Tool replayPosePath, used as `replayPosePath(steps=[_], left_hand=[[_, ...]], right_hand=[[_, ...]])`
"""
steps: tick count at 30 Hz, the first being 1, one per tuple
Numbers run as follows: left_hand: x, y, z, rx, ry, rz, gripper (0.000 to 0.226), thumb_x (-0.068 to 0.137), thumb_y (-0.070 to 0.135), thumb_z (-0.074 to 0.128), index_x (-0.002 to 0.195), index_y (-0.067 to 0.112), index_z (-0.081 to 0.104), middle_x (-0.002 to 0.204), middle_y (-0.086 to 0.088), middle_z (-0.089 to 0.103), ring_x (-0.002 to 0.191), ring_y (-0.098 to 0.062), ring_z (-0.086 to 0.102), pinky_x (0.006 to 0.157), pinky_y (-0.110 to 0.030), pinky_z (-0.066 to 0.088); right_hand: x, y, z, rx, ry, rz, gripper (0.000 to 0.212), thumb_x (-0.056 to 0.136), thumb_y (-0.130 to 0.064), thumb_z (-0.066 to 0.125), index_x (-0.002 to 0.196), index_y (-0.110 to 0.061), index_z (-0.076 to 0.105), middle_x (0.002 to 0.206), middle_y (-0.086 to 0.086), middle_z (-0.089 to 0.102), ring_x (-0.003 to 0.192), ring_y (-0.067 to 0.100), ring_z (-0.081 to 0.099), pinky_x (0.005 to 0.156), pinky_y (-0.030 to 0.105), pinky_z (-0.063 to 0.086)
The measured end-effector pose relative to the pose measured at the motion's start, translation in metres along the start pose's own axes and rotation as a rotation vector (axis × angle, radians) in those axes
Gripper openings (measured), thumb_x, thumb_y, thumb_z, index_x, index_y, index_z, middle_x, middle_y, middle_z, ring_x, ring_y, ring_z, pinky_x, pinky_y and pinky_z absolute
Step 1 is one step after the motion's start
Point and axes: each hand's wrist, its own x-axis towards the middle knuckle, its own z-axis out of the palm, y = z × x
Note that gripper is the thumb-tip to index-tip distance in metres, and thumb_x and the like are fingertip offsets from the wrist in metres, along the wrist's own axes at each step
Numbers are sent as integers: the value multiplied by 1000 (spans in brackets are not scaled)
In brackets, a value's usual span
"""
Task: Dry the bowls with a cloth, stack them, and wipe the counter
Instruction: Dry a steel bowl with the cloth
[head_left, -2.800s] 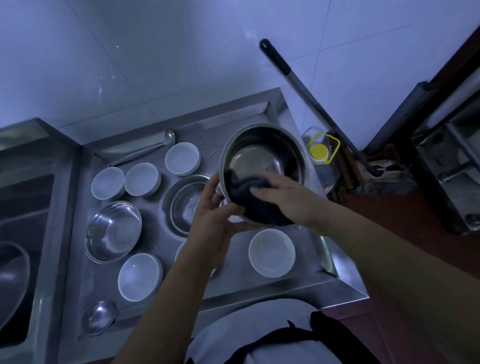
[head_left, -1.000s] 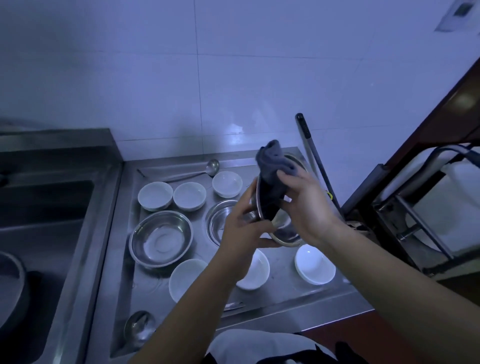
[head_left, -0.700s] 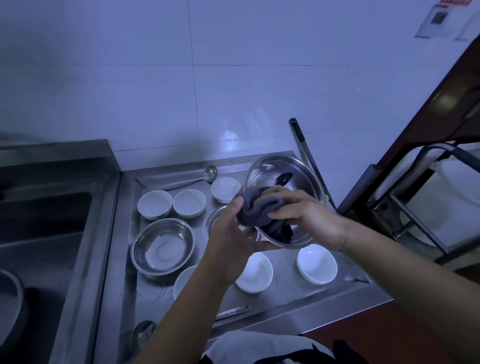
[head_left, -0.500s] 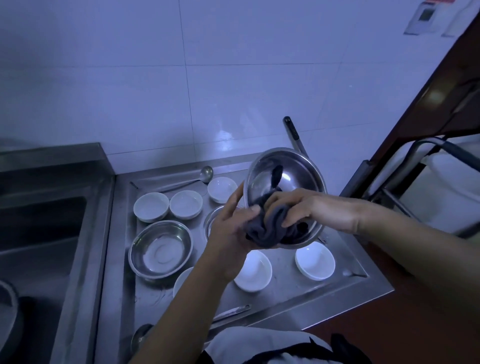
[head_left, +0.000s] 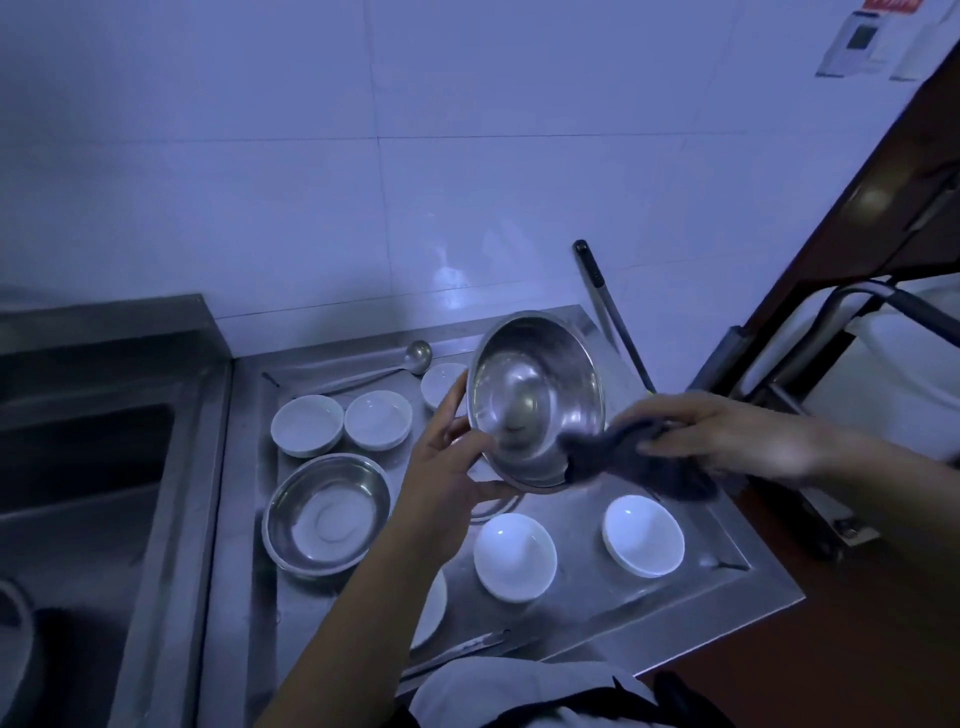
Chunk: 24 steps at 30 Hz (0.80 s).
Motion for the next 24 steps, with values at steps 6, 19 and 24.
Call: replayPosePath(steps=[6, 19, 24], left_hand=[[-2, 0, -21, -50, 94, 4, 76, 91, -13, 51, 139, 46, 56, 136, -9, 62, 127, -41, 57, 89, -74, 50], [-14, 11, 1, 10, -5, 74, 68, 78, 0, 56, 140, 28, 57, 127, -17, 65, 105, -35, 67, 83, -79, 48], [-25, 10, -11, 2, 53, 125, 74, 85, -14, 44, 146, 26, 52, 130, -16, 65, 114, -38, 64, 76, -64, 58]], right_hand=[[13, 40, 17, 835, 372, 181, 38, 102, -27, 50, 137, -21, 62, 128, 13, 66, 104, 33, 65, 87, 48, 54], [78, -21, 67, -751, 621, -551, 47, 93, -31, 43, 136, -23, 62, 147, 5, 54, 141, 41, 41, 111, 64, 32], [89, -18, 92, -841, 234, -350, 65, 91, -51, 18, 150, -36, 41, 164, -9, 28, 153, 31, 18, 118, 59, 21]])
